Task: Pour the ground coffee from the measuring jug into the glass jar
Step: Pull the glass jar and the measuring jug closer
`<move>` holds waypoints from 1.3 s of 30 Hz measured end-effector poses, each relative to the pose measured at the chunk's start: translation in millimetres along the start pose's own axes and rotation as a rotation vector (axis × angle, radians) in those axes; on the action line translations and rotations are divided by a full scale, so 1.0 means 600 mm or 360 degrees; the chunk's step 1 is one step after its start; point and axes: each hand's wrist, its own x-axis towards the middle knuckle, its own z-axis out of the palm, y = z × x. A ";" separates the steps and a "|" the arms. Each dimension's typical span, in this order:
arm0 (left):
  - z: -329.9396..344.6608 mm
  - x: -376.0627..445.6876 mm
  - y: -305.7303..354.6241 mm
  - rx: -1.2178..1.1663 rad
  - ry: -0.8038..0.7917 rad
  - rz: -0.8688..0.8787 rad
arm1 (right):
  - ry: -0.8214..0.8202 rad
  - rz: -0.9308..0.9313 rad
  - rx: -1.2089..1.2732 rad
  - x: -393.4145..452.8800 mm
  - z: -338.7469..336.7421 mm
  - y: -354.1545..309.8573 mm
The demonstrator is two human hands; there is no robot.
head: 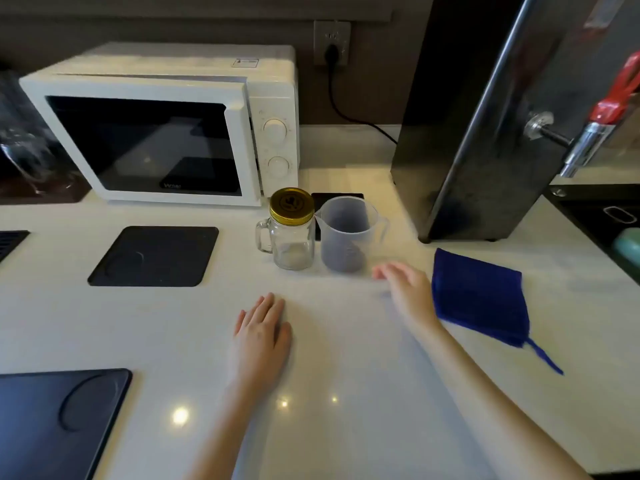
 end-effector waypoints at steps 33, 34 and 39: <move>-0.059 0.126 0.006 -0.1074 0.0489 -0.0298 | 0.0116 -0.0092 0.0225 0.116 0.003 -0.027; -0.069 0.149 0.005 -0.1059 0.0527 -0.0293 | 0.0107 -0.0091 0.0212 0.116 0.003 -0.028; -0.086 0.233 0.003 -0.1160 0.0252 -0.0405 | 0.0107 -0.0128 0.0202 0.116 0.003 -0.029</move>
